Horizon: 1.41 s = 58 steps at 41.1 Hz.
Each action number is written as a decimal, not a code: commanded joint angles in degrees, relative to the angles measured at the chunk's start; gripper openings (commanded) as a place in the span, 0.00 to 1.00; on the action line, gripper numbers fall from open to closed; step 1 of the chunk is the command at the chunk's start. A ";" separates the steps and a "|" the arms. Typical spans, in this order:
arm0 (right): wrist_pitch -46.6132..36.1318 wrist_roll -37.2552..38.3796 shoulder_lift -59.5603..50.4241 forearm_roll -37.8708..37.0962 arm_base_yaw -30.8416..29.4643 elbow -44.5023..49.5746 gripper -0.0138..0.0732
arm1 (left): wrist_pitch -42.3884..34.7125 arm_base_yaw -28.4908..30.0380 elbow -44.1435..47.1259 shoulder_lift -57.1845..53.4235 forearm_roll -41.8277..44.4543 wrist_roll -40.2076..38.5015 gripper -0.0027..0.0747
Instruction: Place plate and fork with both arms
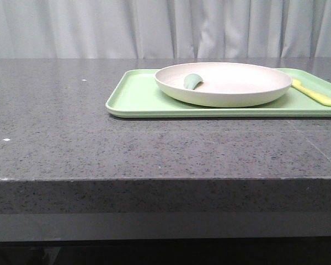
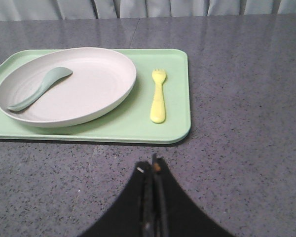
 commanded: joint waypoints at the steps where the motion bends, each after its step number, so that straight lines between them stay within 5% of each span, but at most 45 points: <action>1: -4.85 -0.60 0.31 0.06 0.01 -1.58 0.02 | -4.63 0.07 -1.51 0.47 -0.12 -0.59 0.01; 31: -4.85 -0.60 0.31 0.06 0.01 -1.58 0.02 | -5.30 1.56 -0.43 -0.12 -0.35 1.49 0.01; 47: -4.85 -0.60 0.31 0.06 0.01 -1.58 0.02 | -7.68 11.85 12.55 -14.99 -1.22 1.49 0.01; 58: -4.90 -0.60 0.31 0.06 0.01 -1.58 0.02 | -14.06 13.34 21.12 -16.13 -1.60 1.49 0.01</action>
